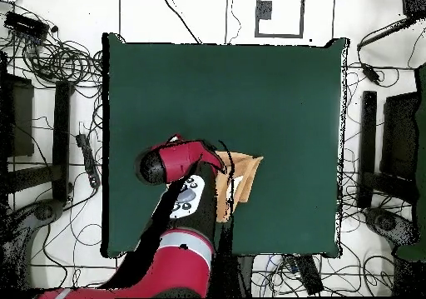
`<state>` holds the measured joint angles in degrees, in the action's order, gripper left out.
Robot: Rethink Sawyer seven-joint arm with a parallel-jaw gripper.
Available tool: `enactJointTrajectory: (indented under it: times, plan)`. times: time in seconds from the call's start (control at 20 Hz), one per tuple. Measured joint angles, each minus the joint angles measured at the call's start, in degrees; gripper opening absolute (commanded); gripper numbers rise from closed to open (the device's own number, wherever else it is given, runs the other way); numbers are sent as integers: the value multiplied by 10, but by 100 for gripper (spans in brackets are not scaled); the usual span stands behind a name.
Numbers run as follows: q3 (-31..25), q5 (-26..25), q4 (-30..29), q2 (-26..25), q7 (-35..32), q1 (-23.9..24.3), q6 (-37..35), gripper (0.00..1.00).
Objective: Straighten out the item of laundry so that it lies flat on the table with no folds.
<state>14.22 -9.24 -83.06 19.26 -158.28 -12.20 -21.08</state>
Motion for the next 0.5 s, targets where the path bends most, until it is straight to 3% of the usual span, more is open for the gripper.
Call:
enactJointTrajectory:
  times: [0.5]
  plan:
    - [-28, -17, 12, 9, 0, 21, -2, 0]
